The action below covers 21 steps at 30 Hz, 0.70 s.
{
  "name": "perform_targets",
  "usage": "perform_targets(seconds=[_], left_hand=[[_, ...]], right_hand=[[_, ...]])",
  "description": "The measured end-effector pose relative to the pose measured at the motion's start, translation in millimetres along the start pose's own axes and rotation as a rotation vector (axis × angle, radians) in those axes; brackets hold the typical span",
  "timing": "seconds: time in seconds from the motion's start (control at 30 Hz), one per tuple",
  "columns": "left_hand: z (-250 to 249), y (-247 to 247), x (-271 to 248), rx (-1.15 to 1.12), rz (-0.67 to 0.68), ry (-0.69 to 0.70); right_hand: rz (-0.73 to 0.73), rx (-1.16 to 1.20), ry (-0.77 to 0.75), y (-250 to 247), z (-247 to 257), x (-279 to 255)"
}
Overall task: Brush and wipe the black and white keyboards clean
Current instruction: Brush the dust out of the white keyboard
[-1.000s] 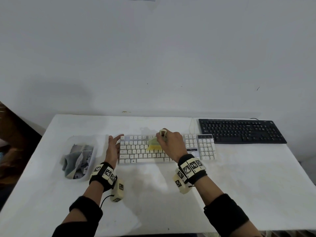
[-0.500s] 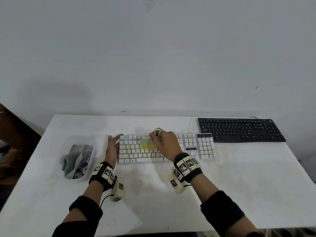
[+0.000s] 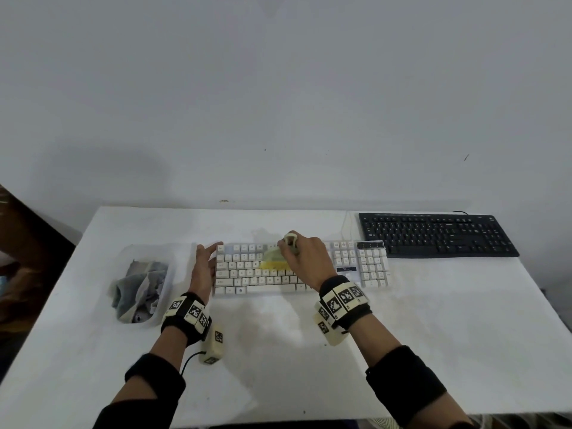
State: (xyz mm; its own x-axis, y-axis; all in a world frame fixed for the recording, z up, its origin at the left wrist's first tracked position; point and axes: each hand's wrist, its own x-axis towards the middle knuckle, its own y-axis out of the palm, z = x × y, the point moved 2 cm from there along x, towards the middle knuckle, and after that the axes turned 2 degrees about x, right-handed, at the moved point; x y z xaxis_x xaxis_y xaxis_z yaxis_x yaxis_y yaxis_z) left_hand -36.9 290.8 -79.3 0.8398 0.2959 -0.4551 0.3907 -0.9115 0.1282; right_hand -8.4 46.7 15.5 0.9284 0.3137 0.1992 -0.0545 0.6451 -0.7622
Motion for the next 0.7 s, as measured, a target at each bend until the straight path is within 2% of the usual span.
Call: perform_targets(seconds=[0.13,0.27,0.4,0.47,0.57,0.7], left_hand=[[0,1,0,0.001,-0.002,0.005],[0,1,0,-0.009,0.001,0.006],[0,1,1,-0.023,-0.002,0.007],[1,0,2,-0.016,-0.004,0.012],[4,-1,5,-0.001,-0.001,0.02],[3,1,5,0.007,-0.01,0.012]], right_hand=[[-0.032,-0.113,0.009,-9,-5,3],[-0.048,0.022,0.047,-13,-8,3],[-0.067,-0.122,0.043,-28,-28,-5],[-0.11,-0.136,0.09,-36,-38,-7],[-0.163,-0.064,0.154,-42,-45,-7],[-0.153,0.078,0.127,-39,-45,-12]])
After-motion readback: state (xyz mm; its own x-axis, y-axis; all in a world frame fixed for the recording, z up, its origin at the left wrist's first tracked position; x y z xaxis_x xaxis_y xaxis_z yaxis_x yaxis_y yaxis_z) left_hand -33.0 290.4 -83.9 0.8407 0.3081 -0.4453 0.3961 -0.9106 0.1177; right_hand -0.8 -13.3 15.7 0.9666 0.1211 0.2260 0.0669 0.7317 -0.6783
